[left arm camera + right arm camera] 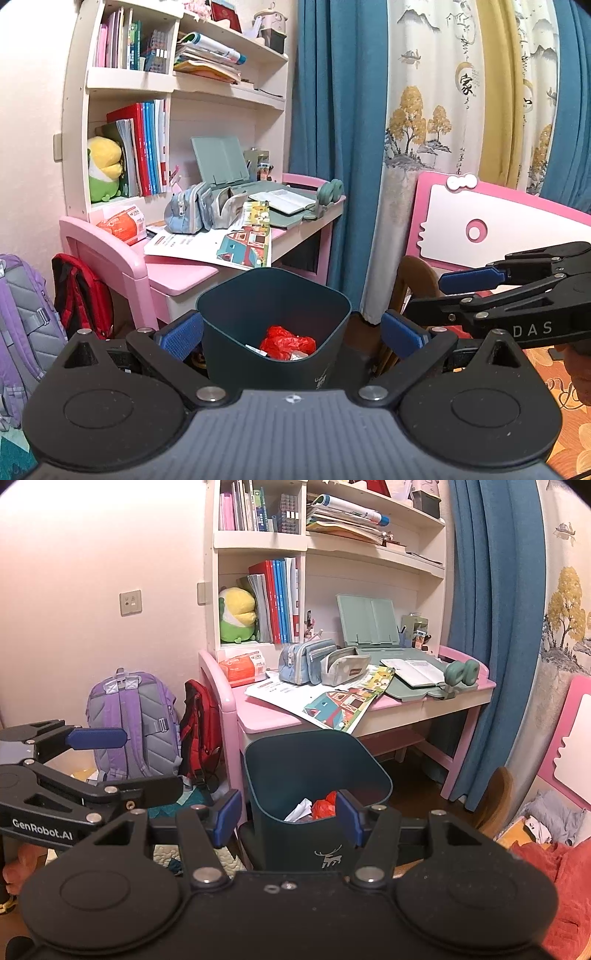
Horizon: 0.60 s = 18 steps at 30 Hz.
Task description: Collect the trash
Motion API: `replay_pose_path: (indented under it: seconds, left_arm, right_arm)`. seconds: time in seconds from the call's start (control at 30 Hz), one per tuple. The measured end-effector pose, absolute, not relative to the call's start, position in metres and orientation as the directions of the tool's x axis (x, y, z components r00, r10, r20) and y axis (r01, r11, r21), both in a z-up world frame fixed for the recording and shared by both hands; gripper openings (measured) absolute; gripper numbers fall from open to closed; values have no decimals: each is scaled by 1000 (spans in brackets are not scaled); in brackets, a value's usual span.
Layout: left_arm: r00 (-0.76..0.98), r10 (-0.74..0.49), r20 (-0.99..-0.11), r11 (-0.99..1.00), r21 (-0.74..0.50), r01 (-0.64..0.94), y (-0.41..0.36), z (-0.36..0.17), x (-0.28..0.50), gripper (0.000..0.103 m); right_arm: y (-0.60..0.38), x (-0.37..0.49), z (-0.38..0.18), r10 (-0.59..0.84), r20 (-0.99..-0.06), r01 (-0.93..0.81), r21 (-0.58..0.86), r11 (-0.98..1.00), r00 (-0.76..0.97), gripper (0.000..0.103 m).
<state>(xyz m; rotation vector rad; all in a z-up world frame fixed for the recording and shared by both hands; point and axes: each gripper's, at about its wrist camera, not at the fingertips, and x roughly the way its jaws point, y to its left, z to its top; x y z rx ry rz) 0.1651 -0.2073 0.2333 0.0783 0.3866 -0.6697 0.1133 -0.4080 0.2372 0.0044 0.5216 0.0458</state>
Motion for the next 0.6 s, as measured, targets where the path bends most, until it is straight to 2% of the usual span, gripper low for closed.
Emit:
replay_pose_path:
  seconds: [0.6]
  left_arm:
    - [728, -576, -372, 798, -64, 599, -200, 233, 158, 103]
  right_arm:
    - [-404, 99, 238, 46, -498, -44, 16, 999, 866, 55]
